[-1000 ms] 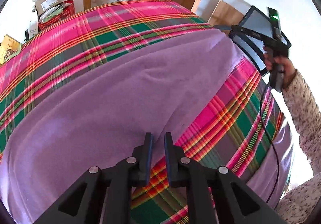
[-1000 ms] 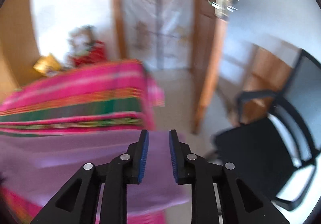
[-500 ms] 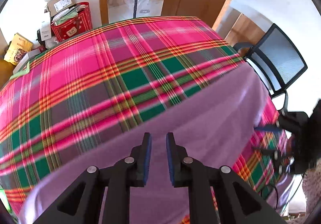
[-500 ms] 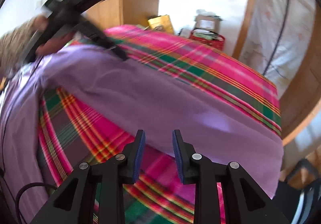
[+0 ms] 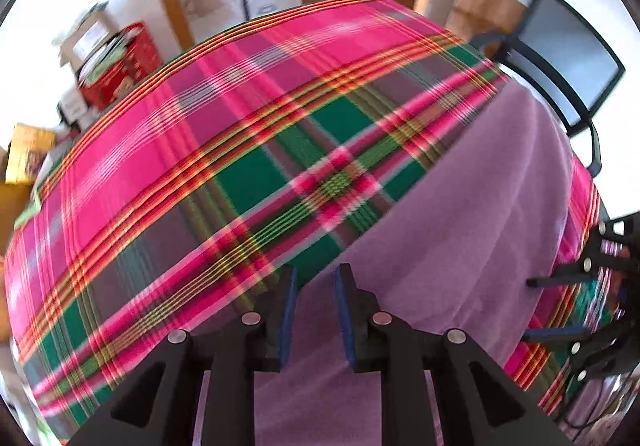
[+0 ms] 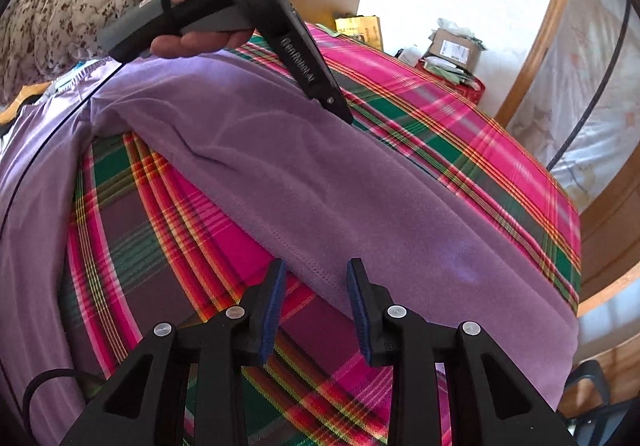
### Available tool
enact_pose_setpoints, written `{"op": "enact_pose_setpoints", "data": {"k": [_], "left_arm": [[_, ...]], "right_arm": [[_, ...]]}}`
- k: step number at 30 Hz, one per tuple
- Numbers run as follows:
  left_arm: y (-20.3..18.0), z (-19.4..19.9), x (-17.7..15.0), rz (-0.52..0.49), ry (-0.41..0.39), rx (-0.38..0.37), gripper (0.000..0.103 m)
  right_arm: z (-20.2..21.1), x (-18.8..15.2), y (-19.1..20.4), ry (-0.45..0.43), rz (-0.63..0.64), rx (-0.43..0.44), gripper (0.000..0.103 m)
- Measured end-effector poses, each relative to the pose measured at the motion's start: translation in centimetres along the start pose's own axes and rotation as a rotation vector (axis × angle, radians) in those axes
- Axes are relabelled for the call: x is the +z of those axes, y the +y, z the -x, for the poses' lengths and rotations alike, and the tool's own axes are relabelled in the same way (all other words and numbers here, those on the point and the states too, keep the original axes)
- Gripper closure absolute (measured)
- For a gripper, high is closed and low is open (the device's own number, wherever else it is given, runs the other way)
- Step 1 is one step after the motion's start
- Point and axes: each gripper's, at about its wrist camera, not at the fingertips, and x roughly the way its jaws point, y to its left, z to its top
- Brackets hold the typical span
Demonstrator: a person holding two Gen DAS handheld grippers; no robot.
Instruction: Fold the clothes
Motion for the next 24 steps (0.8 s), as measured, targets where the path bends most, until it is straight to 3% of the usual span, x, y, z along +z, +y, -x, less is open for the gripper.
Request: {"op": "enact_pose_setpoints", "data": {"k": [3,9,11,14,20,22,23,24], "left_arm": [[-0.9,0.1,-0.2,-0.061,-0.019,0.020,0.082],[-1.3,0.3,-0.9,-0.147,-0.035,-0.055,0.079],[-1.0,0.2,-0.8,-0.135,-0.029,-0.098,0.078],[-0.6,0.0,-0.6,-0.111,-0.017,-0.161,0.066],[-0.9,-0.5,0.0,-0.112,-0.012,-0.152,0.065],[-0.9,-0.6,0.1,-0.108,-0.011,-0.131,0.072],[-0.8,-0.6,0.3,-0.091,-0.010,-0.120,0.088],[-0.7,-0.6,0.5,-0.077,-0.008,-0.118,0.097]], "right_arm": [[-0.1,0.0,-0.1,-0.002,-0.013,0.009,0.070],[0.1,-0.2,-0.2,-0.010,-0.031,0.020,0.070],[0.0,-0.3,-0.5,-0.014,-0.047,0.030,0.070],[-0.1,-0.3,-0.6,-0.021,-0.057,0.039,0.070],[-0.3,-0.3,-1.1,-0.031,-0.078,0.050,0.070],[-0.3,-0.3,-1.1,-0.033,-0.083,0.051,0.070],[-0.3,-0.3,-1.0,-0.033,-0.085,0.052,0.070],[-0.3,-0.3,-1.1,-0.033,-0.090,0.052,0.070]]}}
